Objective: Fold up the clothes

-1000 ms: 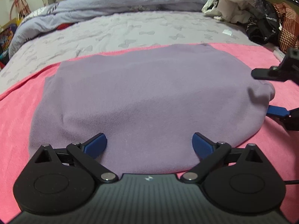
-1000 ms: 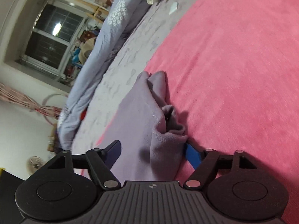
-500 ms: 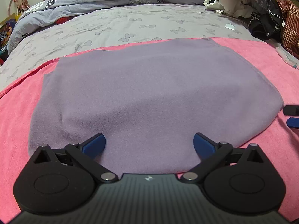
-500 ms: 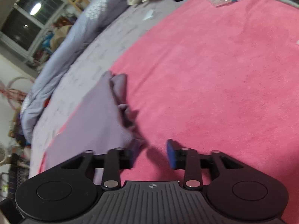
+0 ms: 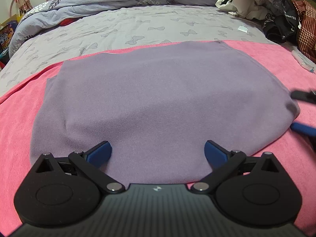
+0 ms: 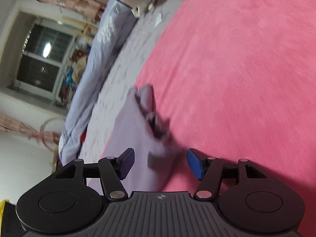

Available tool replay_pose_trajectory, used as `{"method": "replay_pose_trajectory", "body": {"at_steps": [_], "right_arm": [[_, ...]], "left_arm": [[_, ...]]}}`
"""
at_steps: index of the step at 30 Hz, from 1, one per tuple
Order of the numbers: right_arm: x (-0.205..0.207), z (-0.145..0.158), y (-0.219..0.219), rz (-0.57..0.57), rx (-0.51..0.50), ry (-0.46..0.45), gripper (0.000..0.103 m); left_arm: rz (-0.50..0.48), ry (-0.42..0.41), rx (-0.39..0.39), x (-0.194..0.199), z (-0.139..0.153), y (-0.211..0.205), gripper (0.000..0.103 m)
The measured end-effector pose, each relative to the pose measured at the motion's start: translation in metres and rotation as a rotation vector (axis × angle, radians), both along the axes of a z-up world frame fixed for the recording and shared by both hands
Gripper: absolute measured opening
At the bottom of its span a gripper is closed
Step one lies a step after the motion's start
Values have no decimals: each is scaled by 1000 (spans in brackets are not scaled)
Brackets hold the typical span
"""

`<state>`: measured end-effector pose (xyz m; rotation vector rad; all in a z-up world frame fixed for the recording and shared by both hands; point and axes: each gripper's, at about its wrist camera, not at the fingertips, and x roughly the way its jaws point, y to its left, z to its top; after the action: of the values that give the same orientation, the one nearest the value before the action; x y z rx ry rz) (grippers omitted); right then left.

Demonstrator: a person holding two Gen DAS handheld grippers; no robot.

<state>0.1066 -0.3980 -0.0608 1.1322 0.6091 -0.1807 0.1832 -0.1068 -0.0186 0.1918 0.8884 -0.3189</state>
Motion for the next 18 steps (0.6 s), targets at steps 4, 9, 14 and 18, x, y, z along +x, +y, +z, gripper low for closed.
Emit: {"method": "replay_pose_trajectory", "body": {"at_steps": [4, 9, 14, 18], "right_arm": [[35, 3, 7, 58, -114, -6, 68], [20, 4, 19, 143, -21, 4, 63], [9, -14, 7, 7, 109, 10, 27], [26, -1, 4, -6, 83, 50, 24]], "left_arm": [[8, -4, -4, -1, 0, 1, 101], [11, -4, -13, -1, 0, 3, 102], [-4, -4, -21, -2, 0, 6, 102], [0, -3, -31, -4, 3, 9, 102]]}}
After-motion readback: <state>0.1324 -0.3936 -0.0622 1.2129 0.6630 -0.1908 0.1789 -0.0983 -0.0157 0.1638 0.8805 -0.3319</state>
